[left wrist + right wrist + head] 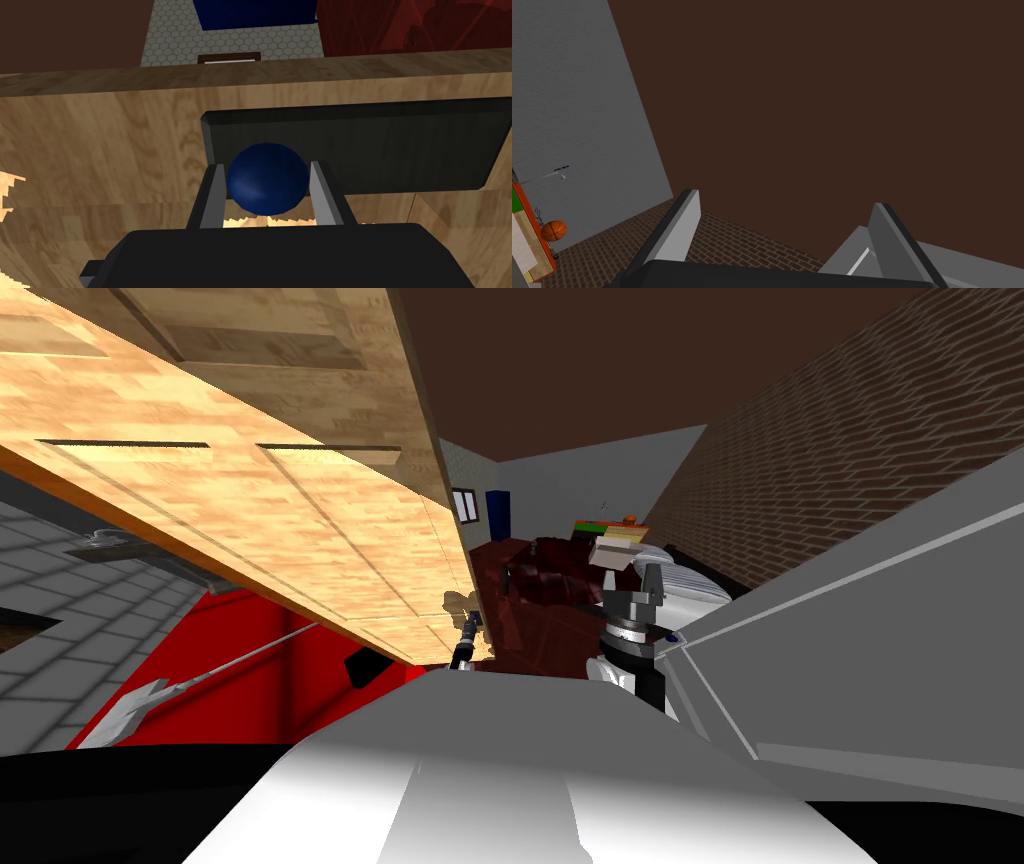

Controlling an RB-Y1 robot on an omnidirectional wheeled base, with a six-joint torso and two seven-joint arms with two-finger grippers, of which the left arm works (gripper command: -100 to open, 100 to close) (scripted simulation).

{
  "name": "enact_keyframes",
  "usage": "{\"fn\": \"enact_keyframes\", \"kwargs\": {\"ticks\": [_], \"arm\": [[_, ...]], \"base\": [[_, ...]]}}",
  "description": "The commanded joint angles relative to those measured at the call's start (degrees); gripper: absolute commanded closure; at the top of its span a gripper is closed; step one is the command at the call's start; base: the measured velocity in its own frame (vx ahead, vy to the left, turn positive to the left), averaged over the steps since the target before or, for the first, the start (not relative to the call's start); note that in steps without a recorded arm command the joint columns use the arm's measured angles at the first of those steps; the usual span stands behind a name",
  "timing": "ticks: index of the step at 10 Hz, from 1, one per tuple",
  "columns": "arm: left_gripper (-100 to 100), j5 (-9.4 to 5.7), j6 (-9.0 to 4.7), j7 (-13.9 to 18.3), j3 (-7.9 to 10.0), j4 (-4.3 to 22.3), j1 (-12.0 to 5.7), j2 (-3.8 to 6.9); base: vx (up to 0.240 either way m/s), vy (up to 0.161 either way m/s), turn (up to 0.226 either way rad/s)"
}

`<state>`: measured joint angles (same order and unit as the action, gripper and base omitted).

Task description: Push the door open

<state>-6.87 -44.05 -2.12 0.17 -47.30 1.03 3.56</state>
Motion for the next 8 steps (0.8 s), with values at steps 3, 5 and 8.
{"fn": "enact_keyframes", "kwargs": {"ticks": [3, 5, 8], "arm": [[100, -0.43, 0.16, -0.2, 0.83, 0.2, -0.09, 0.29], [100, -0.83, 0.27, -0.5, 1.63, 0.3, -0.25, 0.49], [100, -1.84, 0.55, -1.1, 3.63, 0.5, -0.65, 0.71]], "base": [[0.032, -0.007, 0.014], [0.168, -0.058, 0.047], [0.205, -0.065, 0.065]]}}
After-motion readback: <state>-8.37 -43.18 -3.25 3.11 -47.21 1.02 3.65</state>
